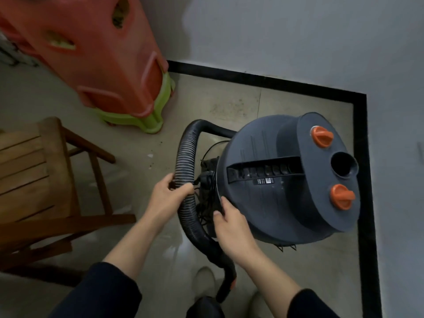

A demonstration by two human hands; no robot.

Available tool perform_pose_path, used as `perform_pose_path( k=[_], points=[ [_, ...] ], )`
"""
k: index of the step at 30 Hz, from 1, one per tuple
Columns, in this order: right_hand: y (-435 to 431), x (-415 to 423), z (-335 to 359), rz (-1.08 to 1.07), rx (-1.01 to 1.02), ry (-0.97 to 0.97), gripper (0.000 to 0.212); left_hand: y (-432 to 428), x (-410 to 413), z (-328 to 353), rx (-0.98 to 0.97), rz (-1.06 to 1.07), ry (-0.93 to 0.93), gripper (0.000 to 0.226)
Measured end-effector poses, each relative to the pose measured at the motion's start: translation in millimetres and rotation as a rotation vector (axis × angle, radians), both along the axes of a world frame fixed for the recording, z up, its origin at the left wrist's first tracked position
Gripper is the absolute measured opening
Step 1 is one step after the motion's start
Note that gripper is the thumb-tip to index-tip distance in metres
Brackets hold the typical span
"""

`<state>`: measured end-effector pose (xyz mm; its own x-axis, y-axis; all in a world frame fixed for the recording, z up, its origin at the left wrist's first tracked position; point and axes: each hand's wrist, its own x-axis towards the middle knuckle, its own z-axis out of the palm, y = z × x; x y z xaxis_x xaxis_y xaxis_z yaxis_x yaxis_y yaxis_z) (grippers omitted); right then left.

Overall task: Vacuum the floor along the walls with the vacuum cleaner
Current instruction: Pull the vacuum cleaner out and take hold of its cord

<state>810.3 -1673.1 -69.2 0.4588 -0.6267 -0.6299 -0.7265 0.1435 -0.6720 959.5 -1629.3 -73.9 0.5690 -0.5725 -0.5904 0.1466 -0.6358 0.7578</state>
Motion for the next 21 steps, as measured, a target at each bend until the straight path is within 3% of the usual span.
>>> perform_pose_path(
  k=[5, 10, 13, 17, 21],
  points=[
    [-2.6, 44.2, -23.7, -0.315, 0.220, 0.092, 0.052, 2.4, 20.4, 4.0, 0.003, -0.056, 0.043, 0.021],
    [4.5, 74.1, -39.3, -0.467, 0.172, 0.219, 0.057, 14.3, 25.3, -7.1, -0.002, -0.078, 0.022, 0.021],
    [4.4, 79.7, -57.5, -0.532, 0.247, 0.264, 0.054, 21.7, 29.2, -13.4, -0.016, -0.149, 0.028, 0.019],
    [1.4, 79.1, -78.9, -0.643, 0.340, 0.124, 0.063, 25.8, 34.8, -19.1, -0.044, -0.180, 0.012, 0.020],
    [-1.5, 77.8, -84.3, -0.764, 0.368, 0.020, 0.048, 26.2, 42.8, -20.6, -0.073, -0.131, -0.006, 0.018]
  ],
)
